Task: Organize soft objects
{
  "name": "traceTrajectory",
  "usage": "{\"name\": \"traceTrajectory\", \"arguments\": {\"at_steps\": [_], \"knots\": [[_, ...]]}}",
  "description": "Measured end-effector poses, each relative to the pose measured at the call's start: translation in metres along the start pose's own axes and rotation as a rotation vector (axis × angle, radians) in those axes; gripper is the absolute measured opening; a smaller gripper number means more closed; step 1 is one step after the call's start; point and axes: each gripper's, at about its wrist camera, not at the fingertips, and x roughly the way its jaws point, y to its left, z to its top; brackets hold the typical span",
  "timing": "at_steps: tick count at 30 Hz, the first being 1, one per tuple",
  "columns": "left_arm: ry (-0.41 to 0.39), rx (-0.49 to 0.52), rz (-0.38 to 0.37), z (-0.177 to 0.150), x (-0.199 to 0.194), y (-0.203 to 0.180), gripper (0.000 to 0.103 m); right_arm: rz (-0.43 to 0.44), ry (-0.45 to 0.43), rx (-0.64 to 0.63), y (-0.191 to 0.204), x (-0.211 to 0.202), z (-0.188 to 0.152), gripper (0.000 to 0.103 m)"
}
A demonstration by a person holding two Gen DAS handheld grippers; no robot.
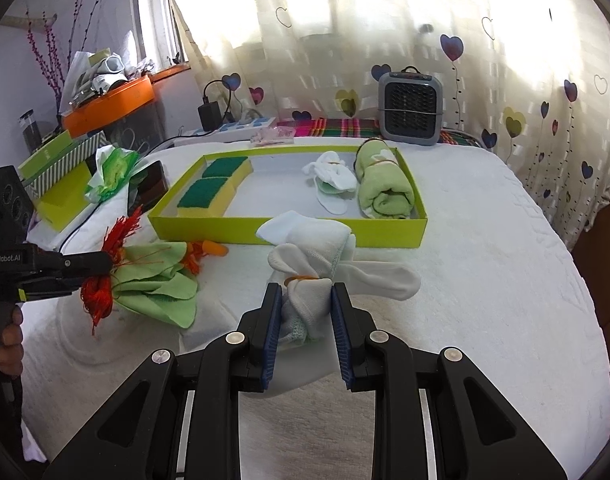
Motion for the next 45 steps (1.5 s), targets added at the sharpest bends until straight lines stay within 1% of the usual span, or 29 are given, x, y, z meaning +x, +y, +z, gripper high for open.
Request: {"name": "traceTrajectory", "arguments": {"at_steps": [3,7,10,11,13,14,16,21,22,23,24,26,29,32,33,34,37,38,42,43,45], "knots": [[-0.01,0.005,-0.007,0.003,0.0,-0.002,0.023,0.002,0.004,-0.001,0.002,0.002,0.0,0.026],[-0.022,0.045,-0.013,0.01,-0.002,-0.011,0.023,0.008,0.004,-0.003,0.005,0.004,0.001,0.026],[-0.024,0.046,-0.044,0.017,-0.002,-0.015,0.023,0.013,0.002,-0.001,0.007,0.004,0.001,0.026],[-0.028,0.058,-0.029,0.021,-0.002,-0.018,0.023,0.017,0.001,-0.004,0.008,0.005,0.001,0.026],[-0.037,0.088,0.033,0.028,-0.004,-0.023,0.023,0.017,0.003,-0.008,0.008,0.005,0.001,0.026],[-0.059,0.109,0.055,0.032,-0.01,-0.027,0.023,0.018,0.004,-0.009,0.008,0.006,0.001,0.026],[-0.08,0.138,0.062,0.039,-0.018,-0.031,0.023,0.019,0.003,-0.01,0.008,0.006,0.001,0.026],[-0.098,0.262,0.187,0.049,-0.035,-0.047,0.023,0.021,0.011,0.001,0.007,0.009,0.001,0.026],[-0.087,0.272,0.21,0.048,-0.033,-0.047,0.023,0.024,0.014,0.0,0.007,0.01,0.001,0.026],[-0.056,0.282,0.241,0.045,-0.026,-0.046,0.023,0.025,0.017,0.001,0.008,0.011,0.0,0.026],[-0.032,0.287,0.245,0.041,-0.02,-0.044,0.023,0.027,0.02,0.002,0.008,0.012,0.0,0.026],[0.042,0.282,0.242,0.029,0.0,-0.038,0.023,0.026,0.024,0.004,0.007,0.013,0.0,0.026],[0.126,0.289,0.233,0.009,0.029,-0.035,0.023,0.022,0.025,0.009,0.006,0.013,0.0,0.026],[0.167,0.281,0.212,-0.001,0.046,-0.035,0.023,0.019,0.025,0.01,0.005,0.012,-0.001,0.026],[0.172,0.281,0.201,-0.003,0.048,-0.036,0.023,0.017,0.026,0.011,0.005,0.012,-0.001,0.026],[0.172,0.284,0.189,-0.005,0.049,-0.037,0.026,0.016,0.027,0.012,0.005,0.012,-0.001,0.026],[0.174,0.285,0.178,-0.007,0.047,-0.038,0.042,0.016,0.028,0.016,0.003,0.013,-0.002,0.026],[0.174,0.284,0.187,-0.008,0.047,-0.039,0.044,0.017,0.029,0.018,0.003,0.013,-0.002,0.026],[0.178,0.271,0.246,-0.007,0.05,-0.037,0.045,0.026,0.035,0.02,0.003,0.016,-0.003,0.026],[0.187,0.272,0.268,-0.007,0.054,-0.037,0.045,0.028,0.038,0.02,0.003,0.016,-0.003,0.026],[0.187,0.291,0.288,-0.008,0.058,-0.04,0.045,0.031,0.039,0.018,0.003,0.017,-0.003,0.026]]}}
